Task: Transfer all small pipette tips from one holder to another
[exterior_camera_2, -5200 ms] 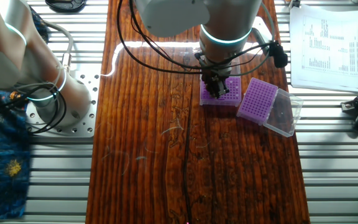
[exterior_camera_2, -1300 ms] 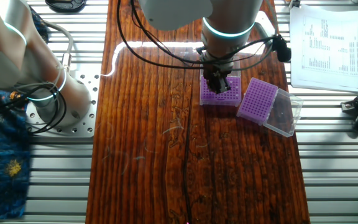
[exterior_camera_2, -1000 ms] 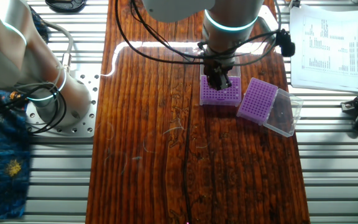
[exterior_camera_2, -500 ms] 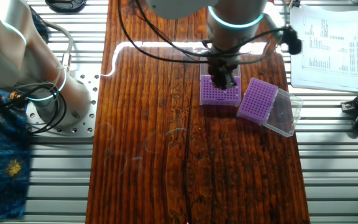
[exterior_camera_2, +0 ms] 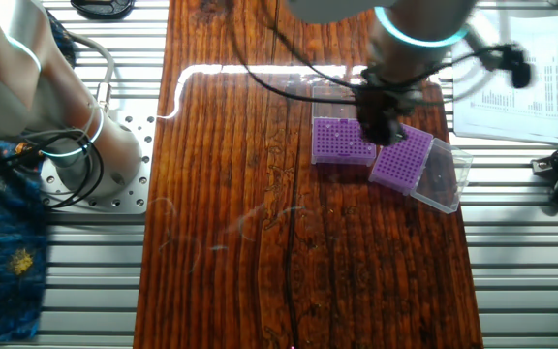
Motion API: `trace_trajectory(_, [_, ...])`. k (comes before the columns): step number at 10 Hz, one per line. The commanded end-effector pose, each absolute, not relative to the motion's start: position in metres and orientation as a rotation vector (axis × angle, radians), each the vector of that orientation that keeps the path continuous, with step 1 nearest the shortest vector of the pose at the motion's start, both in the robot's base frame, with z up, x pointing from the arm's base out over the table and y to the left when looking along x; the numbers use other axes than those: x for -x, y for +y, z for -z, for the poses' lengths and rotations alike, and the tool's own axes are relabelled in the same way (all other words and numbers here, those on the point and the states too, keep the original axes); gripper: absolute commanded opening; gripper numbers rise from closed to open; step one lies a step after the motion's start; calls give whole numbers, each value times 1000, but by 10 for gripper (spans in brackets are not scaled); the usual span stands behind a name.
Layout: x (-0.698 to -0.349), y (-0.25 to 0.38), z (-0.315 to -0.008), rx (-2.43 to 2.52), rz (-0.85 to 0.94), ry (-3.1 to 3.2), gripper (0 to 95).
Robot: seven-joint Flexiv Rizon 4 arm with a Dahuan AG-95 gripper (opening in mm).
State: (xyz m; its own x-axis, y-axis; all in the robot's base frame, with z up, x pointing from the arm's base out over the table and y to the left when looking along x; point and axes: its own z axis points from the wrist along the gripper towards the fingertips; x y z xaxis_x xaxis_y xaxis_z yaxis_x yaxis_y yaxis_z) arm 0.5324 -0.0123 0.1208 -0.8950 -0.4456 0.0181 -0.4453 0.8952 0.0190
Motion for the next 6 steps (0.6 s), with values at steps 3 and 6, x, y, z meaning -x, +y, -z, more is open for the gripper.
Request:
trace_trajectory(3, [-569, -38, -113, -835, 23, -3011, 0])
trace_trajectory(6, [-580, -45, -101, -850, 44, -3018, 0])
